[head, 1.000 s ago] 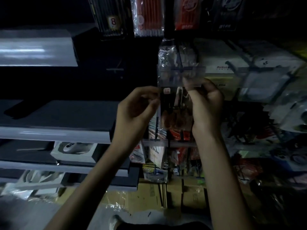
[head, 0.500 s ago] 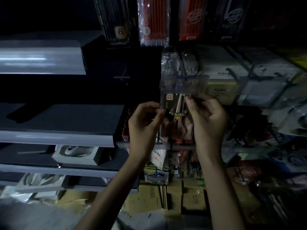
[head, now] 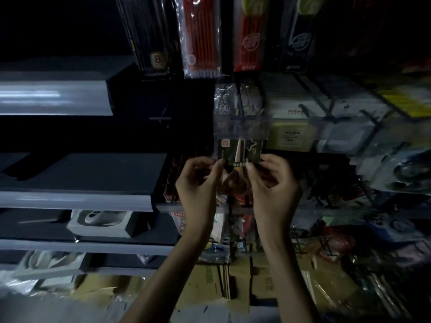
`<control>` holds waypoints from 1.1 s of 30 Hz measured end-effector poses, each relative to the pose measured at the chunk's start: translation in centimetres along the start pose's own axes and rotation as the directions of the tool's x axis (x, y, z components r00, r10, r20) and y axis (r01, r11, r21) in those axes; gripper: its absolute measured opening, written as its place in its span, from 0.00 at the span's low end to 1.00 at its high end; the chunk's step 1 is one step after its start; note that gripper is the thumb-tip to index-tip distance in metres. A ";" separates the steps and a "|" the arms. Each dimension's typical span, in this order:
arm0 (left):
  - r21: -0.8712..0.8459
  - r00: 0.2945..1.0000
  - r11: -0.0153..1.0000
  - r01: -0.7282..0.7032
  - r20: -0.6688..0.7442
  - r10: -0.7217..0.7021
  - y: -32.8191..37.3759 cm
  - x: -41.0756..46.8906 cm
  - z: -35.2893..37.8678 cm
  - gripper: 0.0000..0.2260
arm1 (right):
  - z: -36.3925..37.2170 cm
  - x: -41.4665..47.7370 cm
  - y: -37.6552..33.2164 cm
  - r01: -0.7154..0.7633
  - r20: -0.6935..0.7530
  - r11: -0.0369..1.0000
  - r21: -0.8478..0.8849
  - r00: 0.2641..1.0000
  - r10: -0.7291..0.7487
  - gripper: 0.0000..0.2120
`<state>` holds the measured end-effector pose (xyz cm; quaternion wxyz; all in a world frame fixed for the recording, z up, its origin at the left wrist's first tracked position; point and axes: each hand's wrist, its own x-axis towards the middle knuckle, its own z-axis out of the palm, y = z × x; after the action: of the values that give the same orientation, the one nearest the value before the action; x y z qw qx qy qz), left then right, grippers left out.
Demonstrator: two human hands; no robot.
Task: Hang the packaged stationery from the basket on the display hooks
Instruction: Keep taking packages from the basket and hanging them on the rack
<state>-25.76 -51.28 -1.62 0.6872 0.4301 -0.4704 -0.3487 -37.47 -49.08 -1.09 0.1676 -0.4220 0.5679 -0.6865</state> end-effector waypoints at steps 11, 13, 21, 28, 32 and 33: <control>0.006 0.997 0.999 -0.049 -0.063 0.050 -1.0 2.7 1.8 0.06 | 2.1 2.7 0.5 0.030 -0.006 0.998 -0.053 1.000 -0.031 0.11; 0.022 0.997 0.998 -0.051 -0.060 0.052 -1.6 2.8 1.9 0.05 | 2.1 2.7 0.9 0.045 0.004 0.996 -0.083 0.999 -0.045 0.11; 0.076 0.999 0.997 -0.028 -0.026 0.030 -3.3 2.2 1.1 0.05 | 1.3 2.3 3.5 0.065 0.061 0.989 -0.136 0.997 -0.057 0.15; 0.081 0.997 0.996 0.033 0.060 -0.037 -3.7 1.6 0.5 0.21 | 1.8 1.3 4.5 0.088 0.142 0.971 -0.223 0.988 -0.057 0.29; 0.051 0.995 0.998 0.022 0.094 -0.027 -2.5 1.7 1.0 0.18 | 2.3 1.2 4.8 0.008 0.158 0.993 -0.120 0.987 0.011 0.30; 0.047 0.996 0.999 0.022 0.087 -0.026 -2.5 1.8 1.1 0.18 | 2.4 1.3 4.6 0.001 0.152 0.994 -0.107 0.988 0.015 0.30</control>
<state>-26.38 -54.14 -3.14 0.6516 0.4357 -0.5027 -0.3646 -37.53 -52.98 -4.84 0.1901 -0.4799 0.5908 -0.6200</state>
